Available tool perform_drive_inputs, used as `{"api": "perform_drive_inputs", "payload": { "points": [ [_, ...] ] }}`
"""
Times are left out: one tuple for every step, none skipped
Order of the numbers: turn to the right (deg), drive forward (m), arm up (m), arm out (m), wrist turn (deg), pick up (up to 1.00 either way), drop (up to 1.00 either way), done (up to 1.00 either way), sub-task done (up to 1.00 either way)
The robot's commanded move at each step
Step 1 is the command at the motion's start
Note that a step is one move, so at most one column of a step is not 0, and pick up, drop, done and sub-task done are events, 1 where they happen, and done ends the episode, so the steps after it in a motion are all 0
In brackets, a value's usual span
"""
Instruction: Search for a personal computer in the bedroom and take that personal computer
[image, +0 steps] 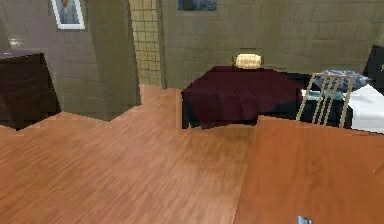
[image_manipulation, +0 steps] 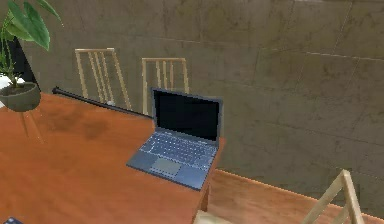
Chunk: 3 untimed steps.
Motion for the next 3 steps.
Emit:
{"api": "perform_drive_inputs", "payload": {
  "points": [
    [0.0,0.0,0.34,0.0,0.0,0.0,0.0,0.0,0.0],
    [0.0,0.0,0.0,0.22,0.0,0.0,0.0,0.0,0.0],
    [0.0,0.0,0.0,0.0,45.0,0.0,0.0,0.0,0.0]
  ]
}}
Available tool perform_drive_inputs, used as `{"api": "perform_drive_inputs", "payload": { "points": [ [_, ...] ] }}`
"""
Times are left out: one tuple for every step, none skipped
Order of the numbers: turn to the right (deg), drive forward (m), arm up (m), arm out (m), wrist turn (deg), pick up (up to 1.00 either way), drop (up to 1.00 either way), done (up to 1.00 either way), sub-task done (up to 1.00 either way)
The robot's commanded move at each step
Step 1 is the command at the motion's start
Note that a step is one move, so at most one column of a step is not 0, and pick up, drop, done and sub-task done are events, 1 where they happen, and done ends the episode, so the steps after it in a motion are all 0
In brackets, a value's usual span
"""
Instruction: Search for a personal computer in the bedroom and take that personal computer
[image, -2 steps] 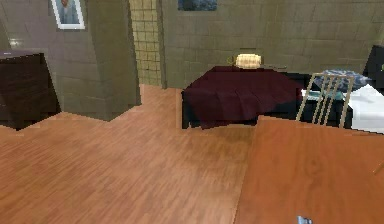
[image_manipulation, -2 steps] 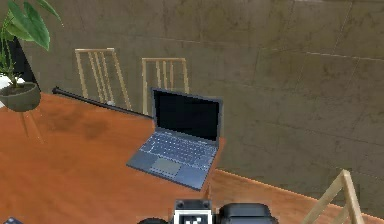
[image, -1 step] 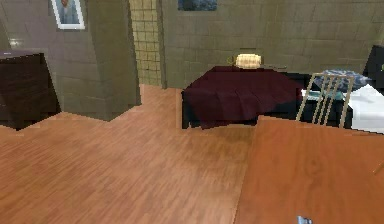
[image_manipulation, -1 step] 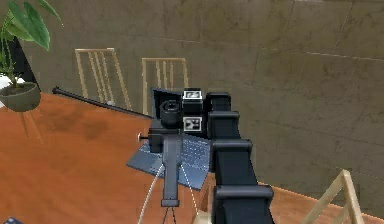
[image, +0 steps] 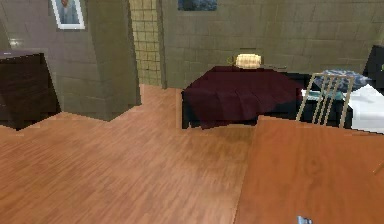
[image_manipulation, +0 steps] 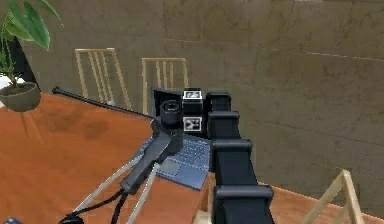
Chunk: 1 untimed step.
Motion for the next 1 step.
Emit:
{"api": "perform_drive_inputs", "payload": {
  "points": [
    [0.0,0.0,0.0,0.0,45.0,0.0,0.0,0.0,0.0]
  ]
}}
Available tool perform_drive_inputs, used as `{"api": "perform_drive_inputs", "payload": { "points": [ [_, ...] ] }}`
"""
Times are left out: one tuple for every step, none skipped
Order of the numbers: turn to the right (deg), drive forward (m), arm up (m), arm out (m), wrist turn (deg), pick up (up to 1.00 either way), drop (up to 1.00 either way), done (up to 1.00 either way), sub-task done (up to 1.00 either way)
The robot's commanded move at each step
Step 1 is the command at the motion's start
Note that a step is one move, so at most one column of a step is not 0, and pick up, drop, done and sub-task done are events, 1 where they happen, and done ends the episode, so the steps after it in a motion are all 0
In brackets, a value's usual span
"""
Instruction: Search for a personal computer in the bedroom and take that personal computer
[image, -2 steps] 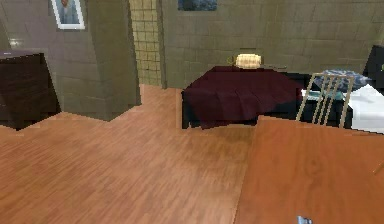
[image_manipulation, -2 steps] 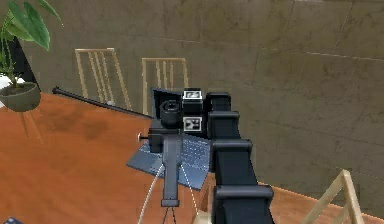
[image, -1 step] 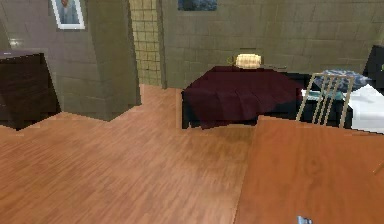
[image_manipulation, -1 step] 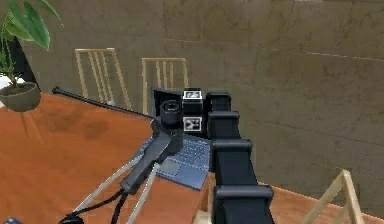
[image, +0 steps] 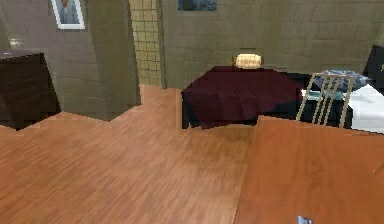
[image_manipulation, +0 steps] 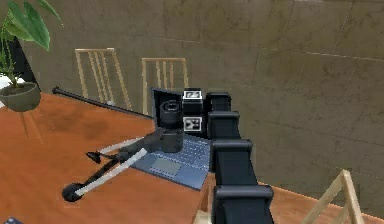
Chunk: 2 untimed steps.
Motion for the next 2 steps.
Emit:
{"api": "perform_drive_inputs", "payload": {
  "points": [
    [0.0,0.0,0.0,0.0,45.0,0.0,0.0,0.0,0.0],
    [0.0,0.0,0.0,0.0,45.0,0.0,0.0,0.0,0.0]
  ]
}}
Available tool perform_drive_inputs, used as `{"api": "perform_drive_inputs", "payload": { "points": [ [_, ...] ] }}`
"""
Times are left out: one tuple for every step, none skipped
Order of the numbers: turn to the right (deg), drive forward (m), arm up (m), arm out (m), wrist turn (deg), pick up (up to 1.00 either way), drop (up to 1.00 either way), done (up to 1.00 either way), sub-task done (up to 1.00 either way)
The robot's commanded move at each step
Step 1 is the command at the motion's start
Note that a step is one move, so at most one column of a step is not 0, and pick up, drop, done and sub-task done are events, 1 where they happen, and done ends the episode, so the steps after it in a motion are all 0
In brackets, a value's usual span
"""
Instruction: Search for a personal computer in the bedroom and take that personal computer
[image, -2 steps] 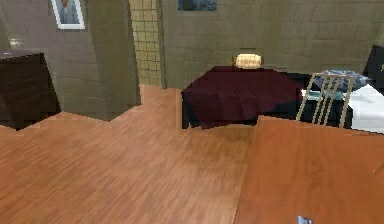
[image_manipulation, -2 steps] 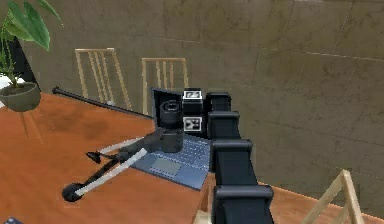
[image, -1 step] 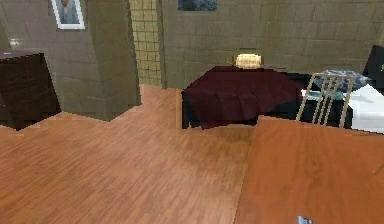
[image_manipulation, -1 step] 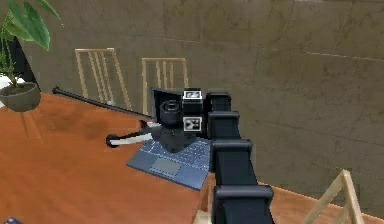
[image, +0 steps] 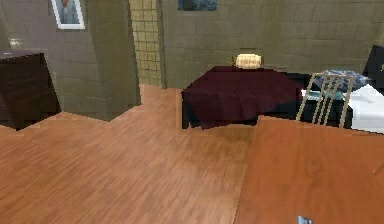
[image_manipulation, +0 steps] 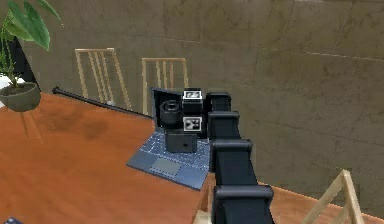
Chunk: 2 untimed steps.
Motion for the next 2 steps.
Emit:
{"api": "perform_drive_inputs", "payload": {
  "points": [
    [0.0,0.0,0.0,0.0,18.0,0.0,0.0,0.0,0.0],
    [0.0,0.0,-0.3,0.0,0.0,0.0,0.0,0.0,0.0]
  ]
}}
